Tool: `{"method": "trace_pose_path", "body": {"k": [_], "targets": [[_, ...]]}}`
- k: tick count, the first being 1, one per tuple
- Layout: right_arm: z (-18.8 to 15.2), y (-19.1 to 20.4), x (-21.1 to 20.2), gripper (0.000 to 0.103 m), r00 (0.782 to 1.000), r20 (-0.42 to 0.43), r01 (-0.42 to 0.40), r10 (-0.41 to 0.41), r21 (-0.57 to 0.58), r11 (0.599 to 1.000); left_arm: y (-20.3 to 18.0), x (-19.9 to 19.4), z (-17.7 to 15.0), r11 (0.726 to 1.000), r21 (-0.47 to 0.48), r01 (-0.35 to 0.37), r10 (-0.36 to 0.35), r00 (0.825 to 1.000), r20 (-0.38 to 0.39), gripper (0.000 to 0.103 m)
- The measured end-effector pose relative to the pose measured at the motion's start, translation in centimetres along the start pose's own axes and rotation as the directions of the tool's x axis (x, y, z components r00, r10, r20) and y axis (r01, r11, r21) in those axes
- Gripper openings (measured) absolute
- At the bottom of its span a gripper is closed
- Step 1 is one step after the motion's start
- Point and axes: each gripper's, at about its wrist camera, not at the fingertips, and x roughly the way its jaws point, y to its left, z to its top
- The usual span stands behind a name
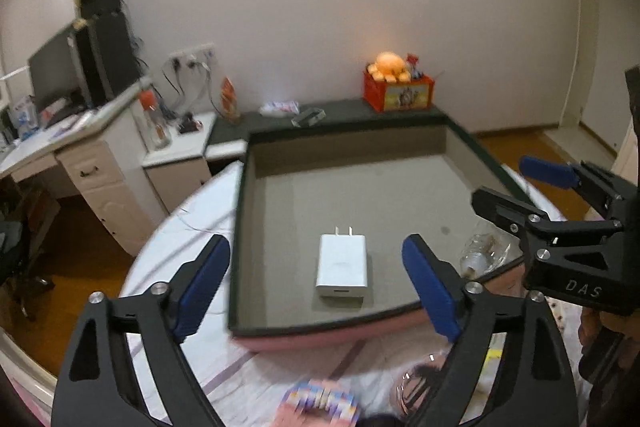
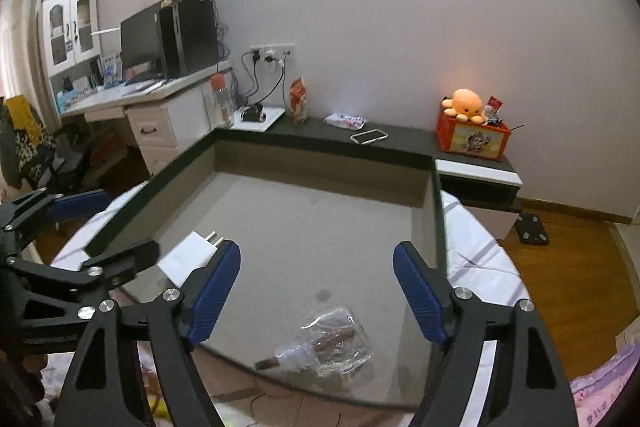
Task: Organize rigid objects
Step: 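Carry charger and bottle into the pink box and open both tools, then withdraw both tools from the box back over the bed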
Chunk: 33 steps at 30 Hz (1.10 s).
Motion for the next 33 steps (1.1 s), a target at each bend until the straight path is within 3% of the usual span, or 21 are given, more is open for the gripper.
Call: {"method": "trace_pose_path", "body": {"k": [6,13,21,33], "targets": [[-0.2,1.0,-6.0,0.082,0.993,0.120,0.016,-0.018,0.021,1.000,1.2,-7.0,-0.9,0.998,-0.049,-0.039,0.046,0.989,0.142,0.102],[-1.6,3.0,-14.0,0.084,0.956,0.283,0.073,-0.077,0.024,0.997,1.0,-12.7,-3.9,0.998,-0.015,-0.068,0.070,0.981,0.181,0.103],[-4.7,4.5,-19.9,0.084,0.926,0.358,0.121,-0.120,0.019,0.992,1.0,-18.4,-6.8,1.000,-0.015,-0.018,0.021,0.975,0.220,0.103],[-7.8,5.4,-24.9,0.084,0.914,0.382,0.137,-0.134,0.019,0.990,0.0,-22.8,-9.2,0.999,0.017,-0.051,0.046,0.970,0.238,0.103]]}}
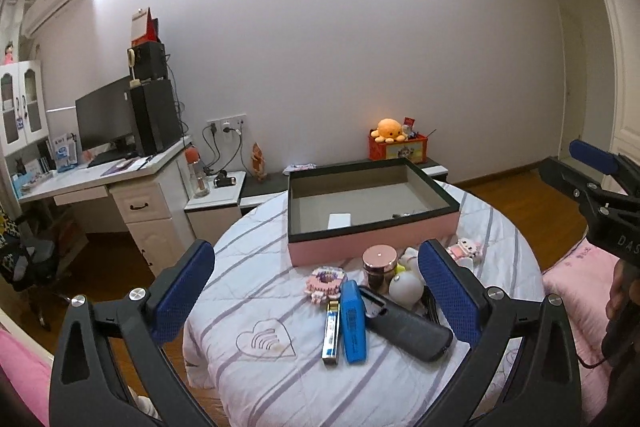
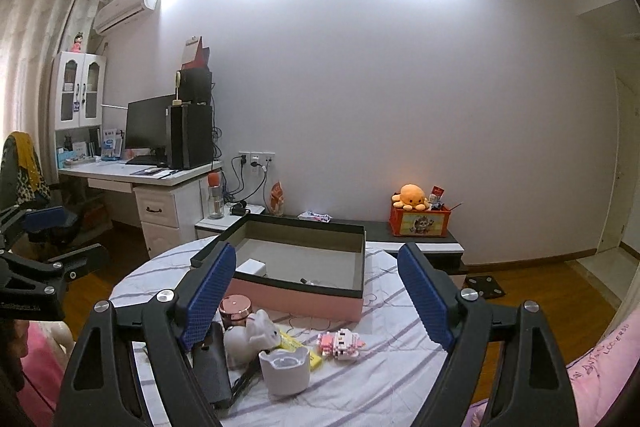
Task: Organize rigid objects
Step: 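Withdraw both tools from the box back over the bed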
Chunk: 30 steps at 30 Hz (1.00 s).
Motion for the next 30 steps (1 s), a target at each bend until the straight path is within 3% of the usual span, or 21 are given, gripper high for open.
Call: {"method": "trace_pose_path", "body": {"k": [11,20,30], "targets": [[-0.9,-0.5,-1.1,0.084,1.000,-0.017,0.003,-0.003,0.013,1.000,1.1,-0.4,-1.1,1.000,-0.002,-0.018,0.018,0.999,-0.032,0.103],[-1.8,-1.0,0.4,0.085,0.998,-0.058,0.006,-0.005,0.023,1.000,1.9,1.2,-1.9,0.999,-0.013,-0.038,0.037,0.997,-0.075,0.103],[-4.6,-1.1,3.7,0.084,0.986,-0.167,-0.017,0.023,0.034,0.999,2.1,5.7,-5.4,0.999,0.011,-0.046,0.047,0.975,-0.216,0.103]]}}
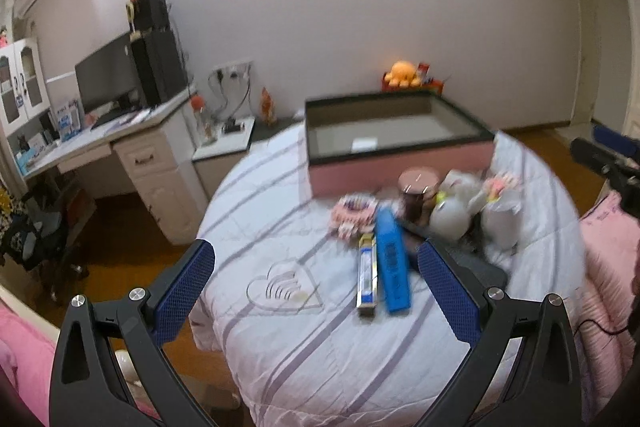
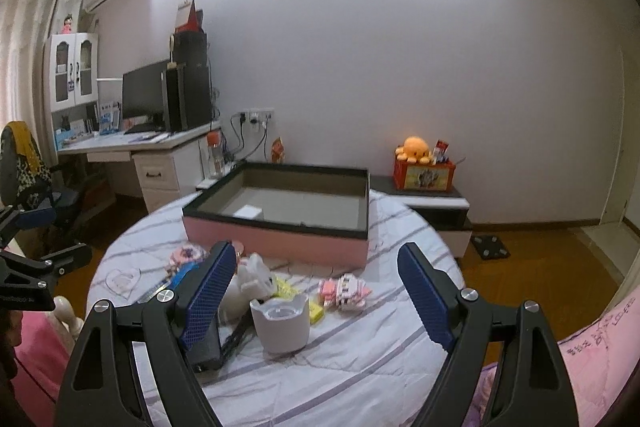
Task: Organize rigid objects
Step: 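Withdraw both tools from the box back over the bed, then grasp the blue-gold lighter with the left tool while the right tool grasps the white cup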
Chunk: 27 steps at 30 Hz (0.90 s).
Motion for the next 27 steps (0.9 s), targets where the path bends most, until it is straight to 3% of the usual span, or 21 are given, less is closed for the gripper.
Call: {"method": "trace_pose_path", "body": {"k": [10,15,18,22,24,27], "targets": [[-2.7,-0.7,3.7,0.084,0.992,-0.122,-0.007,0.010,0.026,1.000,-0.1,6.1,-2.8,0.997,-0.027,0.077,-0.080,0.984,-0.157,0.102],[-3.6,-0.9,5.4,0.085,0.986,-0.168,-0.006,0.010,0.025,1.000,-0.5,8.1,-3.3,0.994,-0.017,0.103,-0.105,0.973,-0.207,0.082],[-3.9,-1.6,6.1,0.085,0.982,-0.189,0.000,0.006,0.030,1.000,-0.3,8.9,-3.7,0.987,-0.025,0.157,-0.158,0.958,-0.237,0.073],[-4.0,-2.0,6.6,0.084,0.980,-0.201,0.006,0.002,0.041,0.999,-0.8,9.4,-3.5,0.985,-0.013,0.170,-0.168,0.955,-0.243,0.061],[-4.0,-2.1,6.9,0.084,0.979,-0.206,0.008,0.001,0.045,0.999,-1.1,9.6,-3.1,0.982,-0.016,0.186,-0.184,0.954,-0.236,0.043],[-4.2,-2.1,7.5,0.084,0.975,-0.223,0.004,0.006,0.046,0.999,-1.8,10.0,-2.8,0.979,0.003,0.202,-0.196,0.953,-0.232,0.029]]}}
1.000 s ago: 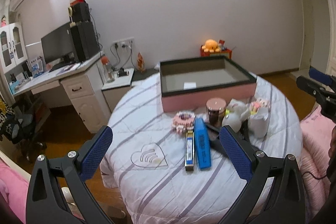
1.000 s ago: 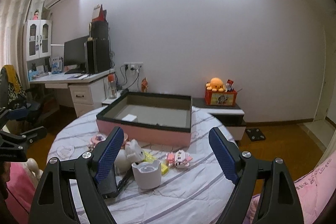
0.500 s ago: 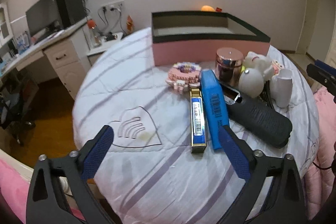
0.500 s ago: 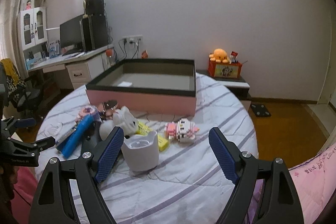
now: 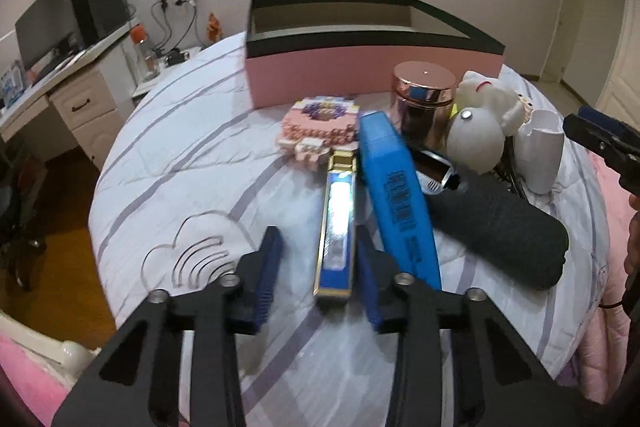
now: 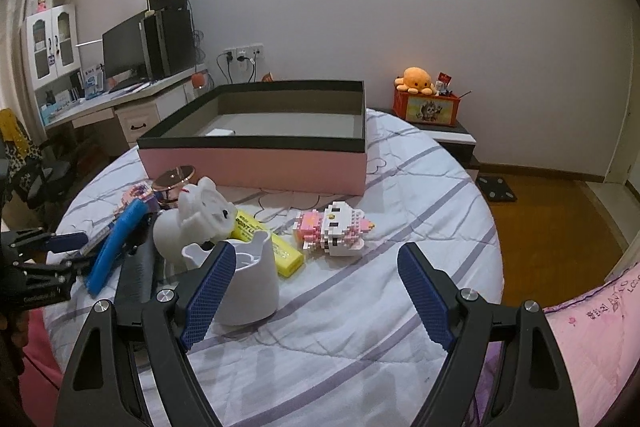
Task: Organize rigid objects
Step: 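Grasp the blue-gold lighter with the left tool while the right tool grasps the white cup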
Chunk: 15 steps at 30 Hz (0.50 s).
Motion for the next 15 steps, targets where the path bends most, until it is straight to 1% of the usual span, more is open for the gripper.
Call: {"method": "trace_pose_path", "body": {"k": [1,2,3,8,11,13,15], "targets": [[0.0,0.1,0.1,0.085,1.000,-0.004,-0.008,0.008,-0.001,1.000,0.0,0.2,0.2,1.000,-0.005,0.010,-0.010,1.000,0.002,0.025],[0.0,0.1,0.3,0.084,1.000,-0.008,-0.013,0.013,-0.002,1.000,0.0,0.2,0.2,1.000,-0.012,0.025,-0.025,1.000,0.003,0.018],[0.0,0.2,0.3,0.084,1.000,-0.013,-0.017,0.017,-0.005,1.000,-0.1,0.2,0.2,1.000,-0.015,0.026,-0.026,1.000,0.002,0.016],[-0.1,0.6,0.4,0.084,0.999,-0.020,-0.049,0.048,-0.008,0.999,0.0,-0.9,-0.4,1.000,-0.009,0.009,-0.010,1.000,-0.013,0.015],[-0.2,1.0,0.1,0.084,0.998,-0.017,-0.068,0.067,-0.013,0.998,0.4,-1.8,-1.3,1.000,0.004,-0.018,0.018,1.000,-0.025,0.015],[-0.3,1.3,-0.2,0.084,0.997,0.001,-0.080,0.080,-0.013,0.997,0.8,-2.3,-1.9,1.000,-0.011,-0.029,0.029,0.999,-0.032,0.015],[-0.3,1.7,0.1,0.084,0.994,-0.019,-0.105,0.105,-0.019,0.994,1.1,-2.7,-2.2,0.999,-0.023,-0.041,0.040,0.999,-0.035,0.016]]}}
